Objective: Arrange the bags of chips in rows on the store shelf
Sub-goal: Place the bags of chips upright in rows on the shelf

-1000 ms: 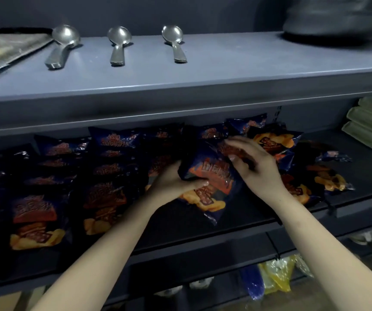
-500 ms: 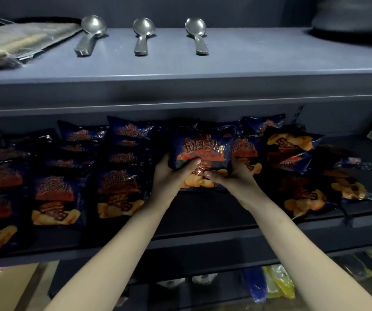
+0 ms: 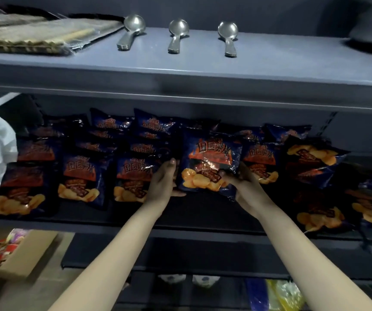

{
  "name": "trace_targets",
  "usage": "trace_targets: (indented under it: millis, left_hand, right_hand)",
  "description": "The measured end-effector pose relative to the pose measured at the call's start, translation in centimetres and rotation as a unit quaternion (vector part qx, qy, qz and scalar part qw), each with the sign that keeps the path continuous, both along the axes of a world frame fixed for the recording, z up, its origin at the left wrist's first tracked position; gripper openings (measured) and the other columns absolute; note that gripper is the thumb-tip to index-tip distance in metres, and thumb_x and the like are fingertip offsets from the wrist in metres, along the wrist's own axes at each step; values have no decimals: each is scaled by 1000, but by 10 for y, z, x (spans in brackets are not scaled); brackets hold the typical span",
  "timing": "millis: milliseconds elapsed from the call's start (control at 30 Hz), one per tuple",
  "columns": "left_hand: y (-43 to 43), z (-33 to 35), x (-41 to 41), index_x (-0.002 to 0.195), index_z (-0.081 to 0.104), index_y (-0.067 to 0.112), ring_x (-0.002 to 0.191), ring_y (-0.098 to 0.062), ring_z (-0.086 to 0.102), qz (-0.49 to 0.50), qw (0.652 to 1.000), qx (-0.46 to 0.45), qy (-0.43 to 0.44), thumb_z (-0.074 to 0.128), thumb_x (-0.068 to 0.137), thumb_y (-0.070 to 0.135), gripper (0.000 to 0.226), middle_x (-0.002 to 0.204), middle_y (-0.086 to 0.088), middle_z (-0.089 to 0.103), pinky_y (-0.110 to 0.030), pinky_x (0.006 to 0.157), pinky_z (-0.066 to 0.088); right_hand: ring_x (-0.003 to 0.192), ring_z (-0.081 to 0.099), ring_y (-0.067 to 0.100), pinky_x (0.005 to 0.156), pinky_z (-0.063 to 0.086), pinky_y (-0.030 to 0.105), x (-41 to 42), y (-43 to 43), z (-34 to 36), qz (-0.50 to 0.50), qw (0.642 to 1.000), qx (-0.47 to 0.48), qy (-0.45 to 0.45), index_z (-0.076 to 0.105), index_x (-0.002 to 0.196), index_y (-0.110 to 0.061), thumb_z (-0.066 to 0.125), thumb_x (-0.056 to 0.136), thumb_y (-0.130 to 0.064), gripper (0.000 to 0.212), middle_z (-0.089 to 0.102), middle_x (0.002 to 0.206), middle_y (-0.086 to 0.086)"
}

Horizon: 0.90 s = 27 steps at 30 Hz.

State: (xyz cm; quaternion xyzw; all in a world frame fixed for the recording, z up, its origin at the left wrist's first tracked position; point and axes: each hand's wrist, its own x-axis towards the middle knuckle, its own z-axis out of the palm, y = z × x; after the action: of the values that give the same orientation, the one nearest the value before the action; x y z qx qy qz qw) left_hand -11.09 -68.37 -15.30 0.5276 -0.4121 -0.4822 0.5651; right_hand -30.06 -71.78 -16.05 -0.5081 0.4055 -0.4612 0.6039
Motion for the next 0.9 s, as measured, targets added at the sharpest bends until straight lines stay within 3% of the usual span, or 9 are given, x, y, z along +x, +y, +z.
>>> trace_targets:
  millis: [200, 300, 400, 500, 567, 667, 733, 833, 900]
  left_hand:
    - [18, -25, 4, 115, 50, 20, 84, -14, 64, 7, 998, -1, -64, 32, 101, 26, 24, 106, 3, 57, -24, 60, 56]
    - [31, -41, 9, 116, 52, 16, 93, -12, 63, 11, 991, -30, -133, 40, 99, 17, 21, 115, 0, 58, -23, 68, 56]
    - [42, -57, 15, 109, 56, 19, 99, -10, 61, 41, 964, -71, -251, 49, 94, 9, 20, 109, 3, 59, -20, 77, 54]
    - [47, -65, 21, 112, 56, 17, 100, -10, 59, 32, 931, -96, -351, 55, 90, 11, 23, 113, 2, 56, -8, 79, 46]
    - [46, -69, 24, 115, 55, 16, 110, -13, 53, 19, 886, -148, -438, 54, 90, 18, 26, 121, 0, 52, -17, 88, 46]
    - [41, -75, 25, 120, 51, 17, 127, -22, 38, 16, 783, -234, -576, 49, 88, 26, 34, 135, -5, 47, -32, 105, 35]
    - [36, -77, 23, 128, 49, 15, 135, -27, 30, 14, 733, -234, -638, 49, 88, 28, 42, 145, -8, 39, -40, 111, 26]
    - [26, -79, 19, 138, 41, 14, 140, -32, 19, -6, 688, -199, -698, 57, 84, 30, 58, 152, -12, 27, -49, 114, 15]
    - [20, -80, 18, 140, 35, 16, 140, -34, 15, -19, 676, -167, -717, 63, 80, 31, 69, 153, -13, 23, -52, 113, 12]
  right_hand:
    - [111, 57, 14, 97, 43, 32, -2, 2, -19, -50, 999, 11, 2, 53, 109, -28, 56, 88, 2, 37, 62, 115, -3]
    - [112, 58, 13, 95, 44, 29, -3, 4, -31, -52, 998, 13, 19, 52, 117, -24, 57, 89, 0, 38, 63, 117, -3]
    - [112, 59, 15, 93, 45, 29, -3, 7, -45, -50, 997, 4, 54, 50, 123, -18, 56, 89, 0, 39, 63, 118, -1]
    - [108, 55, 11, 89, 42, 26, 2, 10, -52, -47, 996, 4, 78, 49, 115, -27, 56, 90, 0, 37, 58, 110, -16]
    - [113, 47, 7, 96, 37, 27, 7, 11, -58, -48, 993, 8, 105, 44, 127, -22, 55, 91, -2, 42, 50, 113, -21]
    - [125, 43, 11, 109, 34, 37, 12, 8, -63, -59, 989, 3, 136, 39, 137, -15, 58, 91, -10, 51, 47, 134, -8]
    - [125, 47, 15, 107, 37, 39, 16, 6, -63, -73, 987, -6, 146, 40, 136, -14, 59, 90, -10, 50, 51, 135, 0]
    - [121, 50, 15, 103, 40, 34, 21, 5, -63, -97, 983, -16, 154, 41, 134, -13, 58, 90, -10, 48, 54, 130, 1]
    - [117, 53, 12, 98, 44, 30, 22, 6, -67, -113, 980, -26, 160, 42, 133, -14, 60, 90, -12, 47, 57, 126, 0]
